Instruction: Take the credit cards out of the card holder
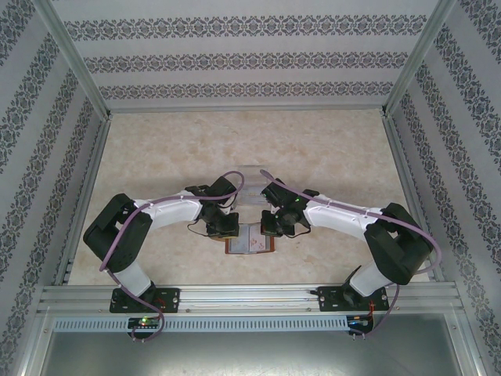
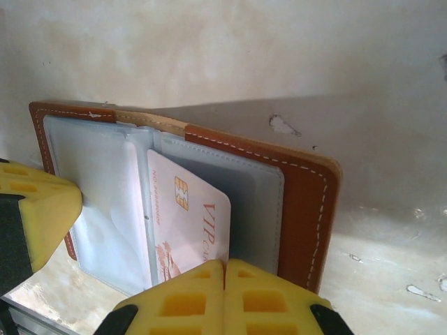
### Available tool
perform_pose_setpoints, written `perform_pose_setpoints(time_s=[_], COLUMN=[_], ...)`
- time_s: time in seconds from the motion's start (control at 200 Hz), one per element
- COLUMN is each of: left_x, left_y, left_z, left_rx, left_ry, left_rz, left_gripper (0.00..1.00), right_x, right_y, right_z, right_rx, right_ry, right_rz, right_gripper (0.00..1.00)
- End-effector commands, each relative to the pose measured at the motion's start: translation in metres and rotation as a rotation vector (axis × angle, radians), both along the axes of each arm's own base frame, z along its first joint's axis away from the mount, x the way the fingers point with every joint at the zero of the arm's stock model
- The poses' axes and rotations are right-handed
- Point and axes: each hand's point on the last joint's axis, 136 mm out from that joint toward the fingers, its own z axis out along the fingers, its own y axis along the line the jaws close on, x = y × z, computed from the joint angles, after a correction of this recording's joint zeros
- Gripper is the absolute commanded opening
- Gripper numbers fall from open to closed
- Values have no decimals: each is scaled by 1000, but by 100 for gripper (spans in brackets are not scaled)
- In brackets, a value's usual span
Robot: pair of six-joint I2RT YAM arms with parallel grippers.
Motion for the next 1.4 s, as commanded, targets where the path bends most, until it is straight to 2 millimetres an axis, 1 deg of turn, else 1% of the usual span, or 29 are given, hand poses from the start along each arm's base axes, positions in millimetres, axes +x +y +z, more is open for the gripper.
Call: perform_pose_setpoints(time_s=[0.0, 0.215, 0.365, 0.455, 0.62, 0.699, 0.874, 1.144, 1.394], left_x=[-14, -12, -11, -10, -10, -10, -11, -11, -11], left_y=[19, 14, 11, 10, 10, 10, 10, 10, 10], left_z=[-11, -5, 0, 3, 5, 5, 7, 7, 8], left_rx=[100, 72, 51, 45, 40, 37, 37, 30, 31], left_ry=[32, 23, 15, 11, 7, 5, 1, -1, -1], left_rz=[0, 0, 0, 0, -1, -1, 0, 1, -2], left_gripper=[9, 11, 11, 12, 12, 12, 12, 13, 13], right_x=[7, 10, 10, 10, 10, 8, 4, -4, -4], right_y=[-5, 2, 12, 18, 29, 33, 37, 36, 34], right_z=[9, 12, 14, 15, 18, 18, 17, 14, 16], right_rx=[-21, -4, 8, 16, 35, 39, 44, 24, 18], right_ry=[-32, -38, -37, -35, -31, -26, -15, -3, -9], right_rz=[-2, 0, 9, 14, 22, 27, 34, 35, 27], right_gripper=[0, 0, 1, 3, 11, 12, 14, 15, 13])
